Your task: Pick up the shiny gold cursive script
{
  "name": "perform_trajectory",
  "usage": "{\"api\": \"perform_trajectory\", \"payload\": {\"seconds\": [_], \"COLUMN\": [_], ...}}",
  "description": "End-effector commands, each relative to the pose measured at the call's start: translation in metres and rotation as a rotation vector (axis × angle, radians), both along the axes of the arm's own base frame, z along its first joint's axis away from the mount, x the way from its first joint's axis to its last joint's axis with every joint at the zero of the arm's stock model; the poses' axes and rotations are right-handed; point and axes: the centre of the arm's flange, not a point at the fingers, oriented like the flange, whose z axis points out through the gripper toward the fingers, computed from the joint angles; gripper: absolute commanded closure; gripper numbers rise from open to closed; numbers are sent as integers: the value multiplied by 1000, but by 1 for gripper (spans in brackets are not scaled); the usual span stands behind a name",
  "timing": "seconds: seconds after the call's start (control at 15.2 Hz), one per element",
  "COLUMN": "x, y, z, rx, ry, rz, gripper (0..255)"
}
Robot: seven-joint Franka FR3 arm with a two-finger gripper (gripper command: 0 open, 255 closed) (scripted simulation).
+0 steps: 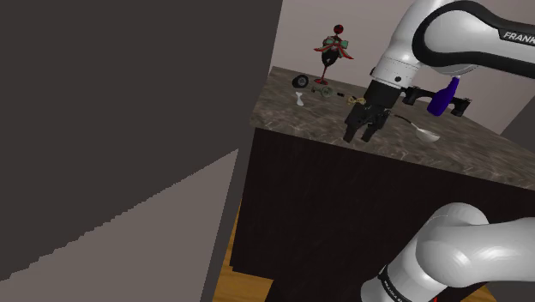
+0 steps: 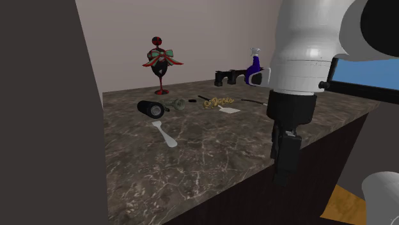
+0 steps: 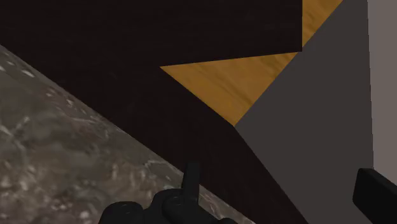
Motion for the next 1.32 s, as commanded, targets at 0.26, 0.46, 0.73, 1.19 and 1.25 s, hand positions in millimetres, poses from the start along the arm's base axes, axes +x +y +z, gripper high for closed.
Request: {"api": "perform_trajectory", "payload": {"seconds": [0.26,0.46,0.73,1.19,1.25], "x": [7,15,29,61,67], "y": [-47,-81,-126,-201,-211], "z": [-1,0,3,12,14], "rx": [-36,-62,-98,-160,-169], "ry": [-32,-55,-87,-143,-150], "rz": [83,145,227,372,392], "gripper": [0,0,0,0,0]}}
